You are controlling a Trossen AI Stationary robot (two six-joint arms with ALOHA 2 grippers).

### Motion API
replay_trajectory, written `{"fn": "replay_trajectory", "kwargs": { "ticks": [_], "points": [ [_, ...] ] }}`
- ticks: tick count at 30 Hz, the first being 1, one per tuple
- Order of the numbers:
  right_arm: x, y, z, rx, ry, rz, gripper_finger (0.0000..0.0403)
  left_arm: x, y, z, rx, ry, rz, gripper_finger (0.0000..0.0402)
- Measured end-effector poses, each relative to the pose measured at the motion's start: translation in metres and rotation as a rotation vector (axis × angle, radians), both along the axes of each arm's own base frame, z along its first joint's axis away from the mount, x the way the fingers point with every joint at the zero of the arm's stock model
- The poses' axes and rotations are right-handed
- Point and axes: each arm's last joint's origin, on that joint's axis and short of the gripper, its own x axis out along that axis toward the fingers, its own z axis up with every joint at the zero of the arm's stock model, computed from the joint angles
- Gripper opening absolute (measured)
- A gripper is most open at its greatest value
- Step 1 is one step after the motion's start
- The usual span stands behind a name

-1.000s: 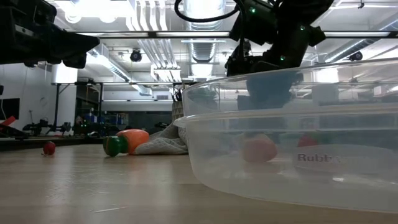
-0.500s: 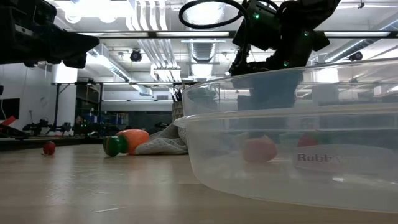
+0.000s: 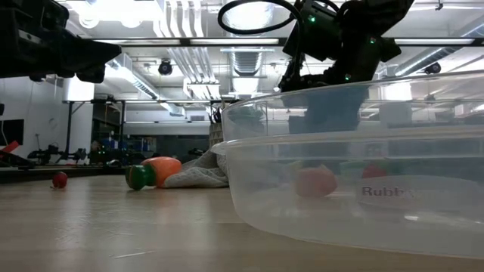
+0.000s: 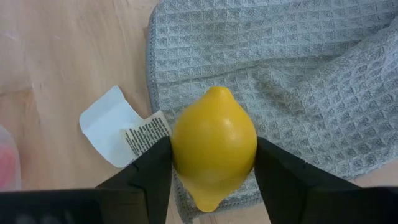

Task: Pick and placing Produce into tupperware
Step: Put the lemon into the transparent bin

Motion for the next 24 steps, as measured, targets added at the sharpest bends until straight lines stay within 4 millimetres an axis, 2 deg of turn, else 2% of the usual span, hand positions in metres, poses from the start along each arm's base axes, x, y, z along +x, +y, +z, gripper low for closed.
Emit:
{"fn": "replay_trajectory", "kwargs": {
  "ticks": [8, 16, 19, 24],
  "points": [
    [0.002, 0.000, 0.003, -0.002, -0.007, 0.006, 0.0182, 0.000, 0.000, 0.000, 0.000, 0.000, -0.001, 0.0000],
    [0.016, 0.004, 0.029, -0.008, -0.014, 0.051, 0.0181, 0.000, 0.000, 0.000, 0.000, 0.000, -0.002, 0.0000],
    [0.022, 0.013, 0.044, -0.016, -0.013, 0.083, 0.0181, 0.000, 0.000, 0.000, 0.000, 0.000, -0.002, 0.0000],
    [0.032, 0.044, 0.077, -0.022, -0.090, 0.159, 0.0181, 0.000, 0.000, 0.000, 0.000, 0.000, -0.002, 0.0000]
  ]
}}
